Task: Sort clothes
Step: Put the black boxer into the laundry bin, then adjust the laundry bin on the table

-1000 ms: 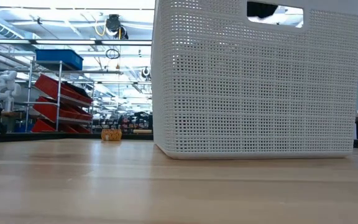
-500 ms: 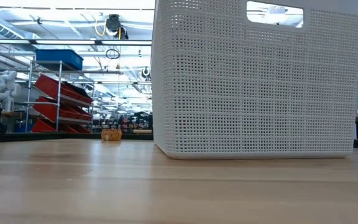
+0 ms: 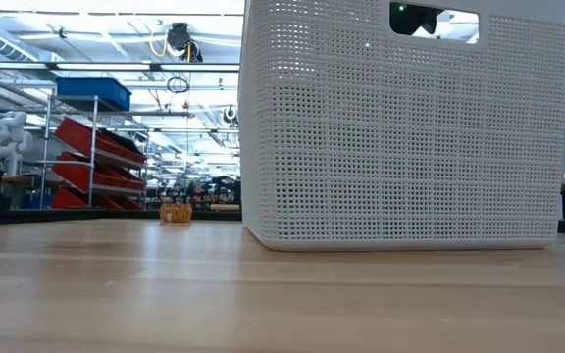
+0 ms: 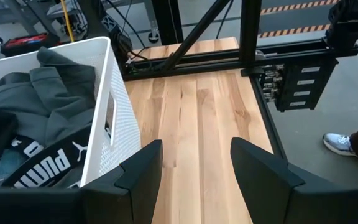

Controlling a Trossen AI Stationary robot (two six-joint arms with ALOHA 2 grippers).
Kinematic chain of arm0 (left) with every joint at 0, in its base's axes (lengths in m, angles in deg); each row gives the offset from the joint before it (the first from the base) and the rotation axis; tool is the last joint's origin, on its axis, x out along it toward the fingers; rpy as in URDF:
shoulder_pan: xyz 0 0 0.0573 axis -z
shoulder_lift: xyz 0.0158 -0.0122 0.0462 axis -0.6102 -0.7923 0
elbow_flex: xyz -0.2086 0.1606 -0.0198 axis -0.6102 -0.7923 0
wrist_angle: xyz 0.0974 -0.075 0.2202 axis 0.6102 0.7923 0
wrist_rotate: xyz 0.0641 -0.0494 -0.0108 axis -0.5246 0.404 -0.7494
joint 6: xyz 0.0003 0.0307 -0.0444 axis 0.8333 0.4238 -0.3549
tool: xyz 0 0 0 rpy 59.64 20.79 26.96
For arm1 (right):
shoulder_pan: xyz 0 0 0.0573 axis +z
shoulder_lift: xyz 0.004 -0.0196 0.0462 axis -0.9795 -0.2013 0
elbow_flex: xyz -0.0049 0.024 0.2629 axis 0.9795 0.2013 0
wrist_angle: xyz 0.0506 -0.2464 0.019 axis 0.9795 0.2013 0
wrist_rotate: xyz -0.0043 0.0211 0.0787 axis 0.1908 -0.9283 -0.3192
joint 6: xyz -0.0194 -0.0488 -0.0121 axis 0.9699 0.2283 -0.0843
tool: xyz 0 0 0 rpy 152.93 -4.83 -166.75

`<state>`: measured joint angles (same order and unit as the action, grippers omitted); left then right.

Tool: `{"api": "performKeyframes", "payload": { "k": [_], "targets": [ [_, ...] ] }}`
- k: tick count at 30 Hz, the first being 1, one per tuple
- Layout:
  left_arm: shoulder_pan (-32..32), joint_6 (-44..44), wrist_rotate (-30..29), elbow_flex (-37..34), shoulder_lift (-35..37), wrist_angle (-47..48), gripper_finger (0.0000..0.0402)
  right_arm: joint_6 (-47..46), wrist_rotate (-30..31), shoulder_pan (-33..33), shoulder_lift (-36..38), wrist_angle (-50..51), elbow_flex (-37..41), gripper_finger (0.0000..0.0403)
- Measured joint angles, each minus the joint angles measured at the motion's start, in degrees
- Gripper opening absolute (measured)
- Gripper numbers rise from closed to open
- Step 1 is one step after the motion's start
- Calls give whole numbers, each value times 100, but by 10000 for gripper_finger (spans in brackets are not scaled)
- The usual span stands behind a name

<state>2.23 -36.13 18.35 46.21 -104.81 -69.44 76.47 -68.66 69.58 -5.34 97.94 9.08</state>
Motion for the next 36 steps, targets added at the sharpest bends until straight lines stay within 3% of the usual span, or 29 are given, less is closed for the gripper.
{"api": "performKeyframes", "payload": {
  "k": [7,14,23,31,36],
  "targets": [
    [4,-5,0,0,-2,43,200,-354,446,-179,219,993,-7,18],
    [4,-9,0,0,-2,41,200,-624,466,-222,506,978,2,105],
    [7,-131,0,0,-2,119,200,-909,-579,-168,1483,926,7,184],
    [4,-151,0,0,-2,110,200,-1353,-916,-168,2543,1652,7,205],
    [-65,-270,-102,-1,-2,117,200,-2375,-260,-78,3150,3130,2,199]
  ]
}}
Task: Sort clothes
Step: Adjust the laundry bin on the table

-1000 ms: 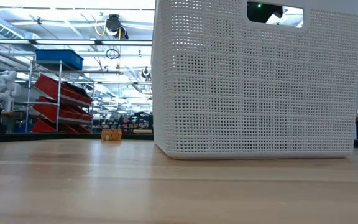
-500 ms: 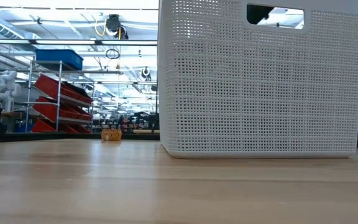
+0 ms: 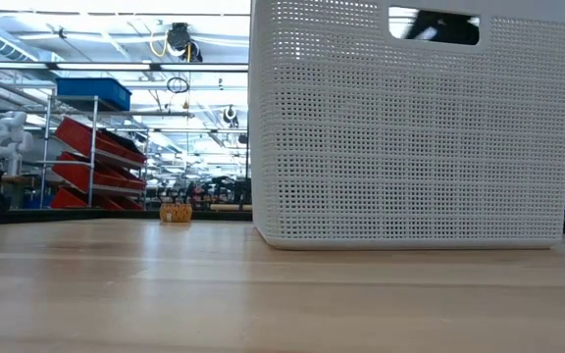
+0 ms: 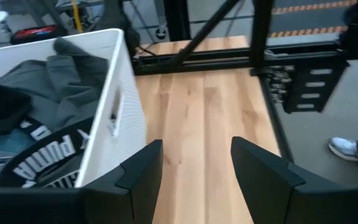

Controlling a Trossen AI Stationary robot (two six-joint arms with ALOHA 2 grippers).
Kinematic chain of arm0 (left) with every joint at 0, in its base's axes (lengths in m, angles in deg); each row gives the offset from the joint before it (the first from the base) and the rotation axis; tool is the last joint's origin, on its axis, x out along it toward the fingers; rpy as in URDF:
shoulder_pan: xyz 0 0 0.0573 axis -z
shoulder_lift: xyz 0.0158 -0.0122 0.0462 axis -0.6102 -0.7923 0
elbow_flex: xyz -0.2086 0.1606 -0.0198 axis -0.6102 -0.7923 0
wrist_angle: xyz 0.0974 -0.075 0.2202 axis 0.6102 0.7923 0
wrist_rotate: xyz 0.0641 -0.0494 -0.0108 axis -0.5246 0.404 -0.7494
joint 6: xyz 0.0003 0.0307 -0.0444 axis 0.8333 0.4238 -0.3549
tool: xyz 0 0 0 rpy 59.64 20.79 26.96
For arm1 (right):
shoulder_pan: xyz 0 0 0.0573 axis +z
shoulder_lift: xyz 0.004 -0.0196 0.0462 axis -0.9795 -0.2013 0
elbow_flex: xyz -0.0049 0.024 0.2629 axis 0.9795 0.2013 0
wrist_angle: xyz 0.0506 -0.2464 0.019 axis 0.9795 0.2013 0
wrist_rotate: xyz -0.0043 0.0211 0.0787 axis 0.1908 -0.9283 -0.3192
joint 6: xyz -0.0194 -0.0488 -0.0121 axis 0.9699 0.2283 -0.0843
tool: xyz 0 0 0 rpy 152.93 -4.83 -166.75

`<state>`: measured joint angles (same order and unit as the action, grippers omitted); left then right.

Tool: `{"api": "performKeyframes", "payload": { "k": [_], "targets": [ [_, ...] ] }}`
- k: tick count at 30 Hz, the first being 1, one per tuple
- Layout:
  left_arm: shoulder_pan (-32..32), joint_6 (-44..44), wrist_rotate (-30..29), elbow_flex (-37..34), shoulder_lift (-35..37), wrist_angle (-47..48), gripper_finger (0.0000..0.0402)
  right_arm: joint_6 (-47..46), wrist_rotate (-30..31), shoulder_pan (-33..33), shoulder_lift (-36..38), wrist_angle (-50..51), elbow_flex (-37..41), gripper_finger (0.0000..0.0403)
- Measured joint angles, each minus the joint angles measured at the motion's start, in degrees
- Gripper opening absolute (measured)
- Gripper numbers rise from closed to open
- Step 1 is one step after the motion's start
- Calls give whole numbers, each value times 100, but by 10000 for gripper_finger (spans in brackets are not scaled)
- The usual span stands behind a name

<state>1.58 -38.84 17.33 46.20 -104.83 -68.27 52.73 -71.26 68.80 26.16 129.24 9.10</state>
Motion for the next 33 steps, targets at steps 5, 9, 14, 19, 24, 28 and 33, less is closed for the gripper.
{"api": "performKeyframes", "payload": {
  "k": [5,9,14,19,24,28,33],
  "targets": [
    [-226,-16,-44,-139,-2,8,200,-1017,1142,408,157,1451,2,195],
    [-351,-23,-42,-231,-4,-31,200,-1507,1457,655,58,1724,2,195],
    [-508,-23,-41,-338,-4,-7,200,-1697,1472,712,-107,1858,2,194],
    [-743,107,-45,-428,-7,88,200,-1756,1470,712,-307,2040,2,194],
    [-948,488,-65,-428,-4,220,200,-1805,1431,712,-407,2047,3,194],
    [-1099,580,-69,-428,-4,466,200,-1763,1405,712,-423,2047,2,194],
    [-1223,435,-181,-424,0,951,200,-1710,1354,712,-423,2049,4,194]
  ]
}}
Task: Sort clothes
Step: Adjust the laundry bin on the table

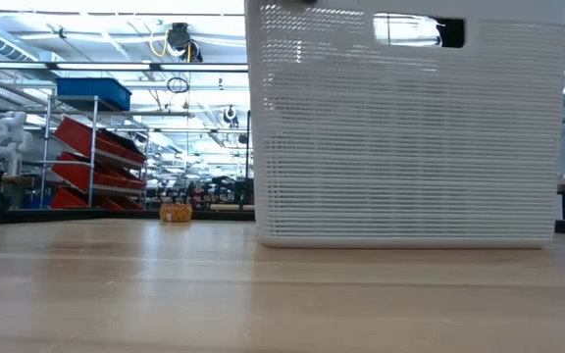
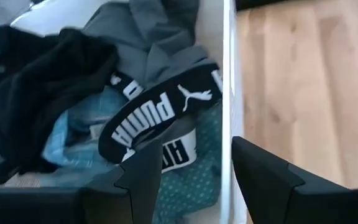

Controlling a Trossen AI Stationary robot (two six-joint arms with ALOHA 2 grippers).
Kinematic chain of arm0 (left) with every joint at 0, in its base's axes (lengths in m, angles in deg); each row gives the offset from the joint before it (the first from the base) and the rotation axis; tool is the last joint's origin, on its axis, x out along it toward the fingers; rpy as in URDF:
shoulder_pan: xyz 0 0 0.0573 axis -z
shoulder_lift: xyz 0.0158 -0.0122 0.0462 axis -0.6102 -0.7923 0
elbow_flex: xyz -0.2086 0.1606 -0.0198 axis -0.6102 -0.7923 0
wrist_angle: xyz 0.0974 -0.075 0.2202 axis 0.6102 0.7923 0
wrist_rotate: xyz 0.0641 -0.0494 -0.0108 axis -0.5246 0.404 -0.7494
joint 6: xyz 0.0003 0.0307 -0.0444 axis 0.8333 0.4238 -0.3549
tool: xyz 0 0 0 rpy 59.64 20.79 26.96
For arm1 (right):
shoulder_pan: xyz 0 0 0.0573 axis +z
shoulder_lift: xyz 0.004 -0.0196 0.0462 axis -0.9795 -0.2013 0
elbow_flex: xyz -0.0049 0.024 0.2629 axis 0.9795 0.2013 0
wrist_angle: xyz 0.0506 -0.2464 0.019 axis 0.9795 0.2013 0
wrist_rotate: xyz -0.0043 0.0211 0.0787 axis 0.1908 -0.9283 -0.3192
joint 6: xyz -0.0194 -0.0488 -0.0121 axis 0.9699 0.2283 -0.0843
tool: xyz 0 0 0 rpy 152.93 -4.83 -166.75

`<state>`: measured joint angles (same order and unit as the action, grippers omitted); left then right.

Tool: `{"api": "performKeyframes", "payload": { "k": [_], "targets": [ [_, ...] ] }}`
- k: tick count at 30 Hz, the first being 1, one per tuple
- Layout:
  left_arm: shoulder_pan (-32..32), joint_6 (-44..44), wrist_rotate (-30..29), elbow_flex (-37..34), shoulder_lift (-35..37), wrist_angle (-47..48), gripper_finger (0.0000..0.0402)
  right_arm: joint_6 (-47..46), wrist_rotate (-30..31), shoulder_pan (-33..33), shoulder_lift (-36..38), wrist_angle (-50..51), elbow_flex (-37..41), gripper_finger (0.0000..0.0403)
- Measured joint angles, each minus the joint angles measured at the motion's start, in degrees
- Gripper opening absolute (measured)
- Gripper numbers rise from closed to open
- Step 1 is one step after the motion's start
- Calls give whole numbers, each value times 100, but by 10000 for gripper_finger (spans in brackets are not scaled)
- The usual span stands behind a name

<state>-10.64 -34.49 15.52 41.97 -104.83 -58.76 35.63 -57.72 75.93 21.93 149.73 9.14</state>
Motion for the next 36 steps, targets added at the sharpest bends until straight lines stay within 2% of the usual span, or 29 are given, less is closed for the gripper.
{"api": "performKeyframes", "payload": {
  "k": [8,13,23,29,31,36],
  "targets": [
    [-39,-13,-465,0,0,313,200,117,-1,0,0,-2,-1,194],
    [-148,-154,-485,0,0,373,200,135,0,0,0,-4,-2,194],
    [-58,18,-292,2,350,136,200,865,-68,0,357,-595,0,194],
    [-100,196,257,2,761,-16,200,1442,-787,20,834,-1007,-2,194],
    [-109,290,349,2,946,-36,200,1652,-1094,117,1011,-1049,-2,194],
    [-239,465,430,2,1489,202,200,1841,-1069,758,1586,-1042,-2,194]
  ]
}}
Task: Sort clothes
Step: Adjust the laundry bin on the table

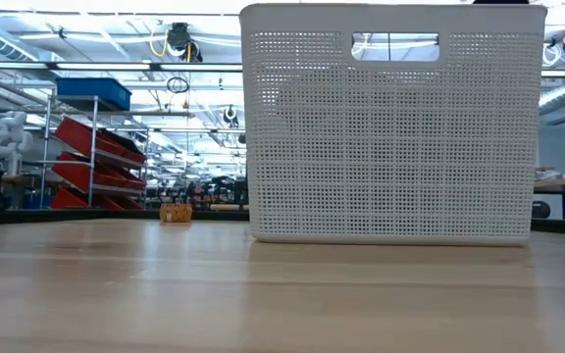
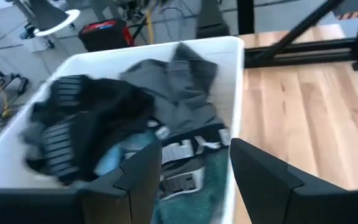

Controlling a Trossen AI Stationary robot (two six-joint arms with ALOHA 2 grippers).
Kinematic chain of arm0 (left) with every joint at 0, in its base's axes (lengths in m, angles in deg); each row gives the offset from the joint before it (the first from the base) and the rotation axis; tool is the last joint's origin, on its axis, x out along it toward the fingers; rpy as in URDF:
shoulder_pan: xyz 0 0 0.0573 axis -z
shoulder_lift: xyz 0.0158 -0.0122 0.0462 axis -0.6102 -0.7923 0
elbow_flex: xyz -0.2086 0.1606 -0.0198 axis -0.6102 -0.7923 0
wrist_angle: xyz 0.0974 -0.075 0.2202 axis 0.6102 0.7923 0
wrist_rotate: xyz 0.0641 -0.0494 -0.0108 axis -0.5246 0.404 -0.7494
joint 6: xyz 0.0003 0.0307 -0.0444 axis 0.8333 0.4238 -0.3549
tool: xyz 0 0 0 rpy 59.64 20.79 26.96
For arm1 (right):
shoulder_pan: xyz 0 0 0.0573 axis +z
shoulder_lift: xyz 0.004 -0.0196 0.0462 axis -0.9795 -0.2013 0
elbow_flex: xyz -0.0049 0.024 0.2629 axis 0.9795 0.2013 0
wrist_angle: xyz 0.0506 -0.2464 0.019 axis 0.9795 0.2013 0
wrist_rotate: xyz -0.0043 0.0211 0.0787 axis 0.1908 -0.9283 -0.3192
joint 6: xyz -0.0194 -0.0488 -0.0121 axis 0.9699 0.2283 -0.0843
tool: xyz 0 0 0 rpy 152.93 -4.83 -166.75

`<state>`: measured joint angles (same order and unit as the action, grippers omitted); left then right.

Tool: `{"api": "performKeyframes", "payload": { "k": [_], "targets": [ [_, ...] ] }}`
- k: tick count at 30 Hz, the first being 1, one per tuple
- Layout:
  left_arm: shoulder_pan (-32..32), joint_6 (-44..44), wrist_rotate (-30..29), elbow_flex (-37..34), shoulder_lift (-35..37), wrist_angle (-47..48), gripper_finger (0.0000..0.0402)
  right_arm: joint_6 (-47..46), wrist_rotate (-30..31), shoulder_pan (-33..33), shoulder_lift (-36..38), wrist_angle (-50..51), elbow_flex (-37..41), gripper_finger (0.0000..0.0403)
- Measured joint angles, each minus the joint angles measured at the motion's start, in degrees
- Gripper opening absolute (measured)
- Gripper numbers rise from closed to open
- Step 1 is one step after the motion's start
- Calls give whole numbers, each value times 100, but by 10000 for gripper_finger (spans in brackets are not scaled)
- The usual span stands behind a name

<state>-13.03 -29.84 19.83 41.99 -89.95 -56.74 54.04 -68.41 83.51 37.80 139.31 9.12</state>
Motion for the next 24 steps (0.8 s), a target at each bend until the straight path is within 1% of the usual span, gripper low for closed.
{"api": "performKeyframes", "payload": {
  "k": [3,7,12,15,20,21,23,24],
  "targets": [
    [-137,-114,2,-23,411,470,200,-43,7,478,477,-232,220,194],
    [-261,-388,7,-570,1189,669,200,-202,5,1055,1411,-904,1154,194],
    [-282,-934,3,-1893,2450,505,200,-168,-37,1404,2634,-1773,2466,194],
    [-281,-1216,-3,-2787,3215,75,200,-98,-82,1510,3318,-1975,2954,194],
    [-283,-1226,-28,-4079,4424,-872,200,138,-663,1579,4513,-2108,3573,194],
    [-283,-1226,-30,-4268,4649,-962,200,185,-720,1579,4677,-2103,3672,194],
    [-285,-1233,-36,-4606,5083,-1056,200,207,-840,1576,4655,-2069,3708,194],
    [-285,-1247,-41,-4748,5273,-1077,200,269,-1053,1576,4614,-2051,3713,194]
  ]
}}
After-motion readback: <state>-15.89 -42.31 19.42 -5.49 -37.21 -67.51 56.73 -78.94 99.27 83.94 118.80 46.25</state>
